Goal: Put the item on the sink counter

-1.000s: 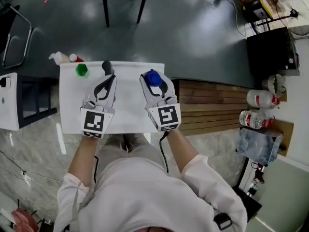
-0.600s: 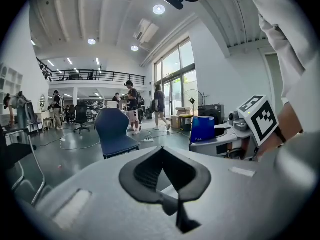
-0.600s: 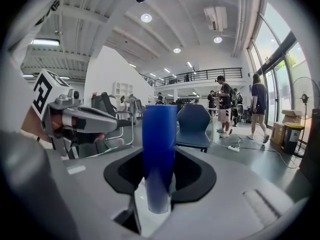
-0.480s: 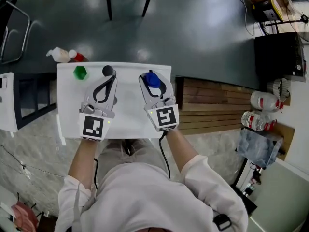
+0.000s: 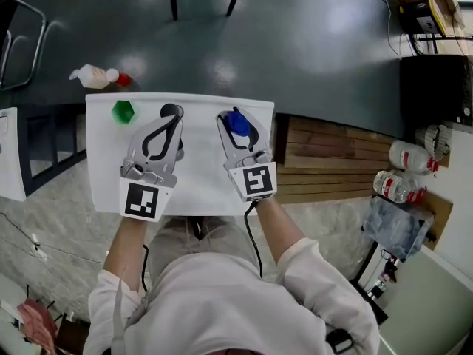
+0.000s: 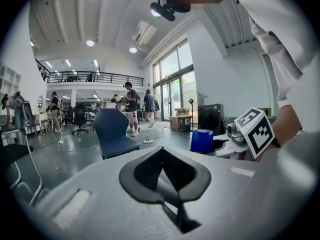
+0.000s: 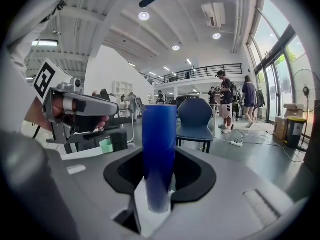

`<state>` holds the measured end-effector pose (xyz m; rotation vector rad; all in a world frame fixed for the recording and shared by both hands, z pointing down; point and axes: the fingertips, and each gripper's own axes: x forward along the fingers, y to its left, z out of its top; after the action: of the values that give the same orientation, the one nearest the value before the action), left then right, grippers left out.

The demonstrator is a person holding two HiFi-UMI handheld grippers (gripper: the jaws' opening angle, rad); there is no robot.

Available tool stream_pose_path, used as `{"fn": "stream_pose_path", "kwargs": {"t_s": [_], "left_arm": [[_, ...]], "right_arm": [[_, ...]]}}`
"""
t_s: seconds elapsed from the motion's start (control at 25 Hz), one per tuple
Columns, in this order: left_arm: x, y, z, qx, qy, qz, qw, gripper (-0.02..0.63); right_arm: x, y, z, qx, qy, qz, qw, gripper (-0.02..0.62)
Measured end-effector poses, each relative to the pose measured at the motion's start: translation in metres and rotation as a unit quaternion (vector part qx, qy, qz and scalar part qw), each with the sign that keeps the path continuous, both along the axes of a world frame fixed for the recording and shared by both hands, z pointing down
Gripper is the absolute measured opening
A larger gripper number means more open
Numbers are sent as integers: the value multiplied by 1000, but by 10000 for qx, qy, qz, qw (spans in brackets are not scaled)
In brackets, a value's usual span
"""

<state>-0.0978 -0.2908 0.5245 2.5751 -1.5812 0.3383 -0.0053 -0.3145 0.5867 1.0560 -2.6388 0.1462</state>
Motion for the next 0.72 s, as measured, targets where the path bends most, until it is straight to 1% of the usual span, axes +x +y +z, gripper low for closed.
{"fn": "stream_pose_path", "kwargs": {"t_s": [0.24,0.44,0.56,0.72], "left_arm": [[-3,-3,9,-43,-103,56,9999,-2],[-7,-5,15,-82,-63,13,9999,-2],[-8,-5,19,-98,-136,40,9999,-2],[-11,-6,23,-130,-83,-32,9999,-2]], "right_arm": [[-6,-5,14,10,-38,23,10000,147],[-10,-8,22,36,-36,25,10000,147],[-10,-8,29,28,-13,17,10000,147],[-11,-8,33,59,5,30,10000,147]]}}
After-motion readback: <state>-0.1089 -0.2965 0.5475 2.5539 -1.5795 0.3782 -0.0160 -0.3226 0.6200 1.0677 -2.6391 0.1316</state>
